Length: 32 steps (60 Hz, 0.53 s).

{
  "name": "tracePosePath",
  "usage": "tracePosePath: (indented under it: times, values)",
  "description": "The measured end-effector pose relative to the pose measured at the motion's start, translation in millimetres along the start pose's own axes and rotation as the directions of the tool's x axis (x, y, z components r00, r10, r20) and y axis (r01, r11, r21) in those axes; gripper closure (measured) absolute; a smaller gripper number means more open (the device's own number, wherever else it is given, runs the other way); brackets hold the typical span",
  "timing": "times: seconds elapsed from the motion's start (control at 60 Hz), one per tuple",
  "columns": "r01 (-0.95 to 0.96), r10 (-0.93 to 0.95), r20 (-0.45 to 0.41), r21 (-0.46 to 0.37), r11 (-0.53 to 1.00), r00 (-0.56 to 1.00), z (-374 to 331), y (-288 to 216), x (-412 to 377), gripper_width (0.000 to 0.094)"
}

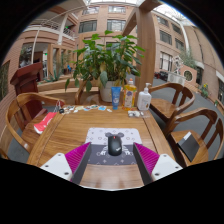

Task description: Arrange mouse

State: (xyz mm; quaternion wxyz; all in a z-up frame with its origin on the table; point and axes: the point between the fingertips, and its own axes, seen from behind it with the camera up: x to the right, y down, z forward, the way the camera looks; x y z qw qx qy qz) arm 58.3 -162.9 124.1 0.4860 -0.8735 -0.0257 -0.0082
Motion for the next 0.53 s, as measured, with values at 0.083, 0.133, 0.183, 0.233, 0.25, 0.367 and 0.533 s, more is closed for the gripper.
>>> tracePosePath:
  times: [0.083, 0.133, 0.183, 0.233, 0.25, 0.367, 0.533]
  values:
    - [-0.006, 0.006, -0.001, -0.001, 1.0, 1.0, -19, 7, -2, 0.0086]
    - [-0.007, 0.007, -0.003, -0.004, 1.0, 1.0, -29, 10, -2, 0.0087]
    - [-0.001, 0.001, -0.001, -0.001, 1.0, 1.0, -39, 13, -3, 0.0088]
    - [0.005, -0.005, -0.003, 0.004, 1.0, 1.0, -46, 14, -4, 0.0087]
    - [0.007, -0.007, -0.003, 0.006, 1.0, 1.0, -48, 15, -4, 0.0086]
    - [-0.002, 0.002, 0.011, 0.01, 1.0, 1.0, -63, 16, -8, 0.0086]
    - [-0.003, 0.002, 0.029, 0.008, 1.0, 1.0, -76, 17, -11, 0.0083]
